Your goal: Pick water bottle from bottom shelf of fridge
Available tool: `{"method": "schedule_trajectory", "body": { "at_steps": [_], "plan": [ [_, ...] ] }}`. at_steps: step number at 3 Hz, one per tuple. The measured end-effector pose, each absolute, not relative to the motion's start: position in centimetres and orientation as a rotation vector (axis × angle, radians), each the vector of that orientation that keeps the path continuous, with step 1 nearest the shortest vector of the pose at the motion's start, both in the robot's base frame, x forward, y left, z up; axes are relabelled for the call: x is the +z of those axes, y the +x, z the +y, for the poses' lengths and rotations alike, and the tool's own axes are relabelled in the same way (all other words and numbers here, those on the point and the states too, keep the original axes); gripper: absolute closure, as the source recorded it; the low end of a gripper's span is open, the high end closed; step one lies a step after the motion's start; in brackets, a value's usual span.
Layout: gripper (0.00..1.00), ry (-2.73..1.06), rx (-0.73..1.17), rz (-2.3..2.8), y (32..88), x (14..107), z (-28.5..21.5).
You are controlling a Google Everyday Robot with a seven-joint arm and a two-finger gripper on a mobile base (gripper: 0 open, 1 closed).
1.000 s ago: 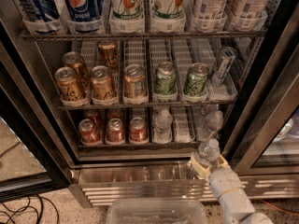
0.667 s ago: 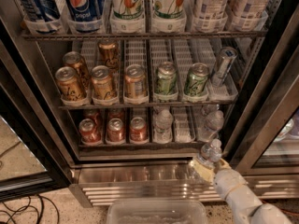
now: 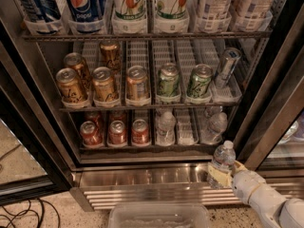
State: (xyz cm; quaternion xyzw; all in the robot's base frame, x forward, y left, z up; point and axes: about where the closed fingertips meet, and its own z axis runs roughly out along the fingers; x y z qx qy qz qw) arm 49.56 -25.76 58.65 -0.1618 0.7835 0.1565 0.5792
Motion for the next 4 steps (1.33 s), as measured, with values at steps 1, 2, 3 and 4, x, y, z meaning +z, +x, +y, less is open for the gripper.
{"method": "schedule_trajectory", "body": {
  "at_steps": [1,2,3,4],
  "plan": [
    [1.00,-0.379,0.366,1.832,49.6,58.7,-25.7],
    [1.00,-0.457,0.461,1.809,48.8,59.4,-23.0],
    [1.00,-0.598,0.614,1.730,47.2,61.5,-18.5],
    [1.00,-0.726,0.759,1.650,45.4,63.1,-14.9]
  ]
}}
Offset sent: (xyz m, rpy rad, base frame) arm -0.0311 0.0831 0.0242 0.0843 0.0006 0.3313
